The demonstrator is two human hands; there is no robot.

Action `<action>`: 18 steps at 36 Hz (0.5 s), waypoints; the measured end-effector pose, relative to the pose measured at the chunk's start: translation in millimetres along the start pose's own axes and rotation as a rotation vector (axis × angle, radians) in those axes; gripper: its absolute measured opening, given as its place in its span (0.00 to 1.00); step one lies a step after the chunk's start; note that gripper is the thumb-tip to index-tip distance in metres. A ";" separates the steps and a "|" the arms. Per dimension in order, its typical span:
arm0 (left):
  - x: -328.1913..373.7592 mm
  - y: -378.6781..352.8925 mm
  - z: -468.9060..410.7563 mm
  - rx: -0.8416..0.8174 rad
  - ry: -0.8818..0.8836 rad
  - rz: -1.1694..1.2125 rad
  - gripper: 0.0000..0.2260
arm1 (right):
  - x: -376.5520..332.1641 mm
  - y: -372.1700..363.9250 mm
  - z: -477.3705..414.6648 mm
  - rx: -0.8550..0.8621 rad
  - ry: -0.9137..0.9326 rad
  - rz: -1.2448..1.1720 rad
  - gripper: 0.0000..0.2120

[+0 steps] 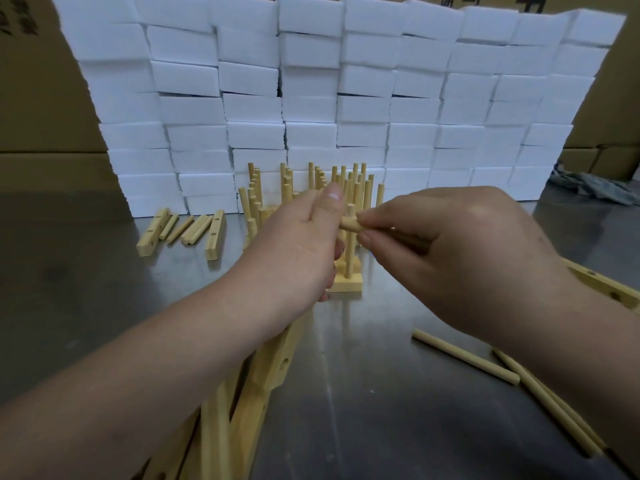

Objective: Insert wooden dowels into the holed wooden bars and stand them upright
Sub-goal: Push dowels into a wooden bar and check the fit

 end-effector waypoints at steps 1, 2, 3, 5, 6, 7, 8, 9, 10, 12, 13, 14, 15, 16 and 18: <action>1.8 0.3 -0.4 0.008 0.006 0.032 0.17 | 0.9 -0.3 -0.3 0.010 -0.037 -0.036 0.06; 3.7 0.7 -0.5 0.017 0.025 0.089 0.17 | 3.9 -1.0 -0.7 0.014 -0.100 -0.100 0.07; 6.0 0.7 -0.5 0.020 0.051 0.156 0.17 | 8.2 -2.1 -1.5 0.010 -0.173 -0.187 0.07; 8.7 1.0 -0.2 0.012 0.077 0.229 0.18 | 13.8 -4.2 -1.5 -0.013 -0.260 -0.289 0.09; 8.4 1.2 -0.4 0.008 0.078 0.228 0.18 | 13.2 -4.3 -1.8 -0.021 -0.267 -0.284 0.09; 8.2 1.5 -0.4 0.003 0.080 0.225 0.18 | 12.0 -3.7 -2.1 -0.024 -0.265 -0.258 0.10; 8.1 1.7 -0.5 -0.003 0.085 0.230 0.17 | 10.9 -3.5 -2.9 -0.040 -0.264 -0.225 0.12; 8.3 1.8 -0.7 -0.010 0.094 0.246 0.17 | 11.0 -4.8 -3.1 -0.068 -0.268 -0.191 0.13; 8.3 2.0 -1.2 -0.015 0.103 0.268 0.17 | 11.9 -6.8 -3.0 -0.109 -0.271 -0.152 0.16; 8.8 2.0 -1.9 -0.026 0.111 0.306 0.17 | 15.8 -12.7 -1.5 -0.227 -0.279 -0.103 0.16; 8.2 1.6 -1.9 -0.033 0.113 0.320 0.17 | 17.7 -15.6 -0.4 -0.291 -0.283 -0.111 0.12; 6.9 0.9 -1.9 -0.040 0.122 0.334 0.17 | 18.3 -17.1 0.5 -0.328 -0.286 -0.128 0.10; 5.2 -0.2 -1.7 -0.046 0.138 0.352 0.17 | 19.1 -17.6 0.9 -0.338 -0.293 -0.150 0.10; 3.1 -1.3 -1.2 -0.048 0.162 0.376 0.18 | 20.5 -17.2 0.8 -0.317 -0.327 -0.192 0.09; -1.4 -2.9 -0.5 -0.046 0.223 0.426 0.18 | 25.4 -11.4 -1.6 -0.171 -0.424 -0.346 0.08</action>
Point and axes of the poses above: each hand's wrist, its own z-axis away from the middle knuckle, its own y-axis out of the back of the hand, x = y × z, the point moved 4 cm from there along -z, towards the middle knuckle, and after that the axes turned 4 degrees about -y, right-handed, at the moved point
